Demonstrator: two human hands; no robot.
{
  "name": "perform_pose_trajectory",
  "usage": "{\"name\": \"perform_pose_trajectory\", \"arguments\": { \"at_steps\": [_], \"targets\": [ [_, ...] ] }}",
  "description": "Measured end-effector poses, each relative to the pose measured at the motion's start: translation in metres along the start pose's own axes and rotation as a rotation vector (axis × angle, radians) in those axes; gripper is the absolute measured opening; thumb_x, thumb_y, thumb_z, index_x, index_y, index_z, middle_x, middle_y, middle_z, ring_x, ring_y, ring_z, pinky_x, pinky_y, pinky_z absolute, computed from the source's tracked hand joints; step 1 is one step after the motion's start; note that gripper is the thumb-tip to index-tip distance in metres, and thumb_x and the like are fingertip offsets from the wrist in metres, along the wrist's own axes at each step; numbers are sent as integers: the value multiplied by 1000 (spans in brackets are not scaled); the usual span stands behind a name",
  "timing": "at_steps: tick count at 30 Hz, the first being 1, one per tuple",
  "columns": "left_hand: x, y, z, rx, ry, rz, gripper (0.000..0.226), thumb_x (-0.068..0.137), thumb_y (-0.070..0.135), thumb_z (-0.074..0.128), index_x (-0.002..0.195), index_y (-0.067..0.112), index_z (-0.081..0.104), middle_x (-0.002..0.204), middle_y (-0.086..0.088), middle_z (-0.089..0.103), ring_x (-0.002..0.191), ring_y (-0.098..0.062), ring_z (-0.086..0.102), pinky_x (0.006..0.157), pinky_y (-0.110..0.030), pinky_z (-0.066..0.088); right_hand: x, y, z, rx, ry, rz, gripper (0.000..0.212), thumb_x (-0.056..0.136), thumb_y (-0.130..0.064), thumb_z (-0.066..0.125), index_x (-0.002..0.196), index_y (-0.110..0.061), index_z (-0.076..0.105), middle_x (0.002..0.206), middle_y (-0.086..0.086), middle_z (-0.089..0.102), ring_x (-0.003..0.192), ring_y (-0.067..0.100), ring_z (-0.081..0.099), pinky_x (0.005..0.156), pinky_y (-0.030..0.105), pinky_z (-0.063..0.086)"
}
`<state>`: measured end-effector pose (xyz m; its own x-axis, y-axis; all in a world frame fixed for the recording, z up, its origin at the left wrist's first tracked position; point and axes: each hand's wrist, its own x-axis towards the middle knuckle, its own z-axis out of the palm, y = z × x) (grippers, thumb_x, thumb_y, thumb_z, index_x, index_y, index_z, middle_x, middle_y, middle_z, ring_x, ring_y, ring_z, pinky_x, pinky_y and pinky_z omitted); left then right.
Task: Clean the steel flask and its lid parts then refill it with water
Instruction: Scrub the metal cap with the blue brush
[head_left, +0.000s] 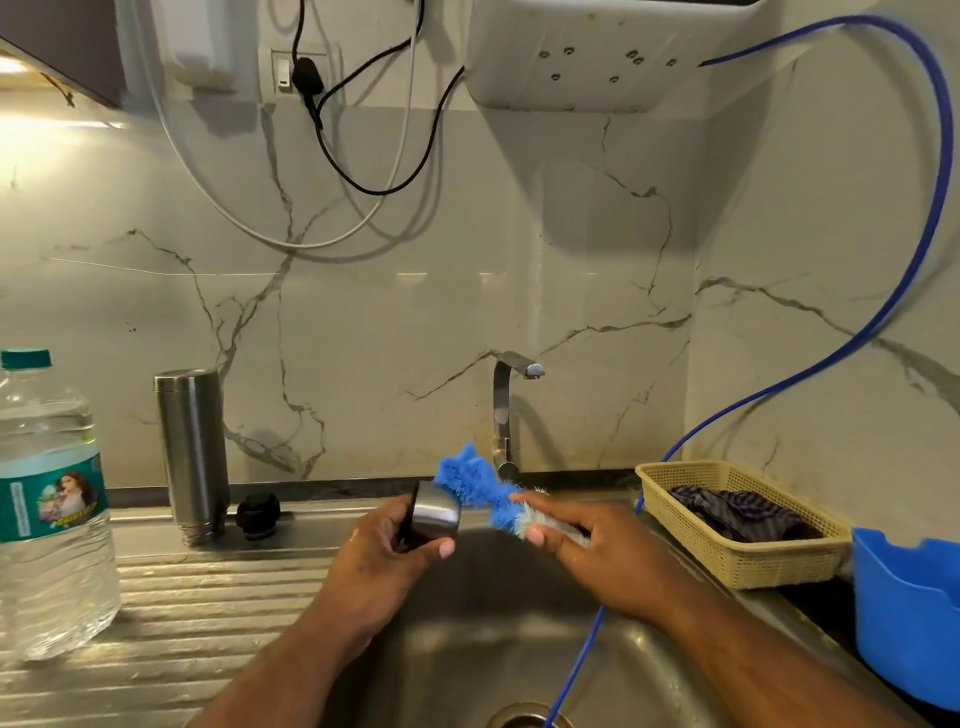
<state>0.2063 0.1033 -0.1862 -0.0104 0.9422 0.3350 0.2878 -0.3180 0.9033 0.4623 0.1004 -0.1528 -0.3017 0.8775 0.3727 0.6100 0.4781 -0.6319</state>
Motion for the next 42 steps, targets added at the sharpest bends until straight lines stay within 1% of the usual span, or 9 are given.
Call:
{"name": "perform_pose_trajectory", "arguments": {
  "at_steps": [4, 7, 13, 17, 27, 32, 36, 39, 42],
  "targets": [
    [-5, 2, 3, -3, -55, -64, 46, 79, 37, 84, 120, 37, 64, 109, 13, 75, 102, -7, 71, 90, -36, 59, -4, -3, -3, 14, -70, -49, 40, 93, -45, 69, 124, -68, 57, 132, -33, 57, 119, -12, 55, 102, 19, 49],
    [-9, 8, 5, -25, -76, -56, 33, 86, 45, 74, 115, 30, 68, 105, 8, 77, 95, -8, 73, 88, -39, 61, -3, -2, -4, -102, -29, -26, 40, 95, -53, 63, 129, -70, 50, 135, -31, 55, 120, -5, 55, 102, 29, 51],
    [-11, 10, 4, 91, -70, -29, 26, 83, 35, 80, 108, 35, 73, 100, 23, 76, 94, 7, 69, 91, -27, 56, -2, -4, -3, -137, -22, -43, 42, 96, -51, 62, 132, -68, 49, 139, -25, 58, 120, -4, 56, 101, 27, 50],
    [-8, 7, 2, 123, -85, -46, 27, 81, 32, 83, 107, 35, 75, 102, 18, 77, 99, 1, 70, 98, -35, 54, -3, -3, -1, -73, -74, -74, 42, 96, -44, 66, 127, -69, 53, 140, -25, 58, 121, -8, 55, 105, 28, 49],
    [-6, 6, -3, 109, -146, 13, 27, 85, 20, 80, 110, 29, 74, 105, 13, 77, 102, -1, 70, 95, -27, 52, -2, 0, 2, -3, -26, -18, 38, 97, -44, 64, 129, -62, 57, 130, -25, 63, 112, -6, 58, 95, 22, 51],
    [-3, 2, -10, 139, -194, 37, 31, 86, 18, 79, 114, 27, 73, 109, 9, 77, 108, -7, 69, 100, -33, 51, -2, -2, 1, -13, -21, -16, 35, 95, -44, 66, 115, -70, 55, 120, -33, 61, 103, -16, 56, 81, 6, 45],
    [-3, 2, -10, -170, -187, -11, 32, 89, 16, 72, 120, 11, 70, 114, -9, 76, 114, -23, 69, 104, -41, 51, -5, -5, -2, 32, -36, -14, 36, 96, -45, 64, 118, -71, 51, 118, -35, 60, 98, -23, 55, 77, 3, 45],
    [1, 9, -9, -704, -89, -154, 45, 87, 20, 65, 127, -1, 62, 122, -18, 72, 118, -29, 68, 103, -42, 54, -4, -9, 2, 128, -21, -58, 36, 96, -46, 64, 121, -71, 56, 130, -29, 62, 115, -15, 56, 96, 14, 49],
    [5, 18, -13, -955, 69, -200, 47, 90, 27, 59, 126, -3, 59, 121, -22, 71, 112, -29, 71, 92, -42, 59, -3, -6, 7, 110, -30, -94, 37, 97, -45, 63, 124, -69, 55, 137, -26, 59, 125, -9, 53, 107, 25, 46]
  ]
}}
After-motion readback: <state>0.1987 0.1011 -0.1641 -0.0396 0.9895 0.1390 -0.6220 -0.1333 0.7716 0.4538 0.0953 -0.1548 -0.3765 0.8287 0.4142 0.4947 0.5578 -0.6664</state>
